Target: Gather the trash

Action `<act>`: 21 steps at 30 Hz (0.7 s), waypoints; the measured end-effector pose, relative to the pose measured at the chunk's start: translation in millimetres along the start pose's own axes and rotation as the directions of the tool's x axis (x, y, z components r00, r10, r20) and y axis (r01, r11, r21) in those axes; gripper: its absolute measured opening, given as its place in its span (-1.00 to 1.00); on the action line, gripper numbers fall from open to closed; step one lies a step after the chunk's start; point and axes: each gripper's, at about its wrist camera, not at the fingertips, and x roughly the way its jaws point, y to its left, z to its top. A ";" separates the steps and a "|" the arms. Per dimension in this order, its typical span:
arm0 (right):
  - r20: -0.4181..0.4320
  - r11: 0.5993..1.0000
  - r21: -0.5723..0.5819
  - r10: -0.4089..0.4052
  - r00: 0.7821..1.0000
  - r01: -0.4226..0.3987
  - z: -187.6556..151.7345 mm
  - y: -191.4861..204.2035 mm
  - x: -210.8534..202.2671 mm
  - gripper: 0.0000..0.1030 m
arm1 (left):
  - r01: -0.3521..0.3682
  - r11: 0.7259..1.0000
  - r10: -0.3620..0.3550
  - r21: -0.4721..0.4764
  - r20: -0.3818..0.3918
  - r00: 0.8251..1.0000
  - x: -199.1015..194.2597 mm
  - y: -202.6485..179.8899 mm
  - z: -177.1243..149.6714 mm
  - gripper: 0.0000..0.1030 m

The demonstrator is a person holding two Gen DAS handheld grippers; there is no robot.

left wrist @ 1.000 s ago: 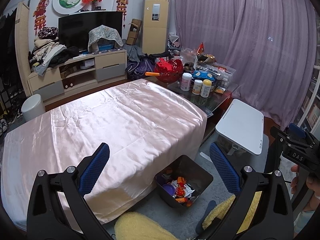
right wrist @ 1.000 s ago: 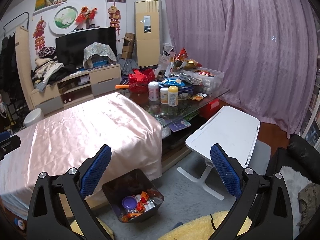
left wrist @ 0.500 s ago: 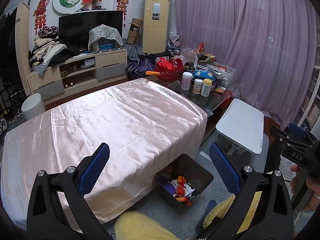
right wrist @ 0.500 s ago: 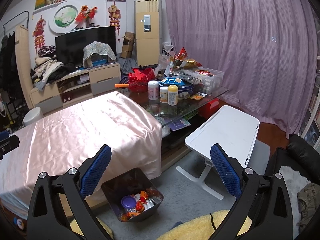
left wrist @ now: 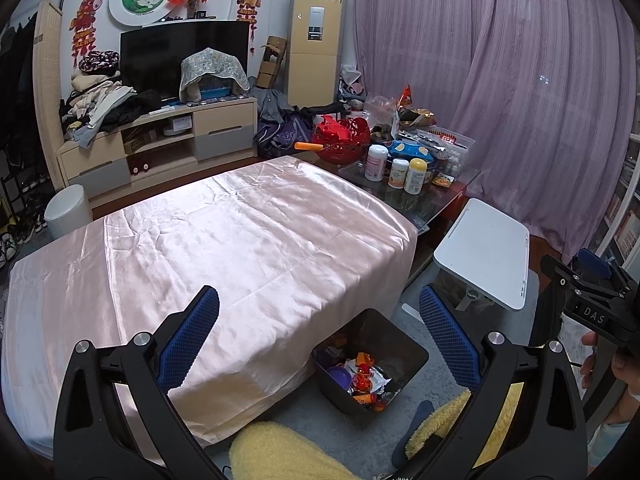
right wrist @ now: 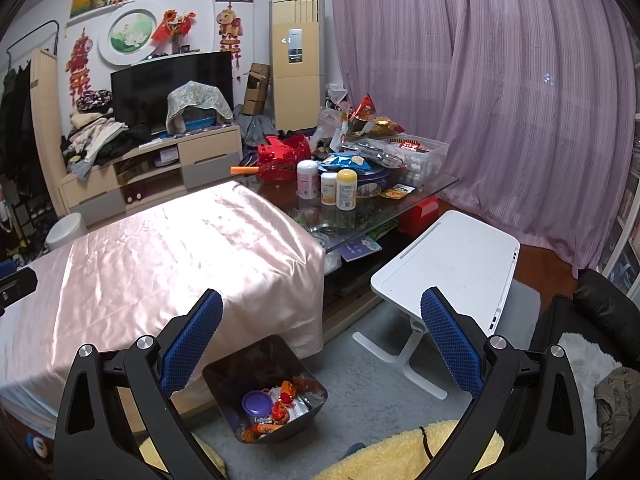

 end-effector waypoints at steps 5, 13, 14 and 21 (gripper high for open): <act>0.000 1.000 0.004 0.000 1.000 0.000 -0.1 -0.1 1.1 0.94 | -0.002 1.000 0.002 -0.001 0.000 1.000 -0.1 0.5 -0.3 0.84; -0.006 1.000 0.003 0.006 1.000 -0.006 -1.0 1.4 3.7 0.93 | -0.019 1.000 0.019 -0.007 -0.006 1.000 2.9 -0.4 2.2 0.84; -0.006 1.000 0.003 0.005 1.000 -0.005 -0.5 1.2 4.0 0.94 | -0.019 1.000 0.019 -0.007 -0.006 1.000 2.9 0.1 2.3 0.84; -0.008 1.000 0.005 0.005 1.000 -0.005 -0.4 0.5 4.1 0.94 | -0.021 1.000 0.021 -0.008 -0.009 1.000 4.8 -0.9 2.2 0.84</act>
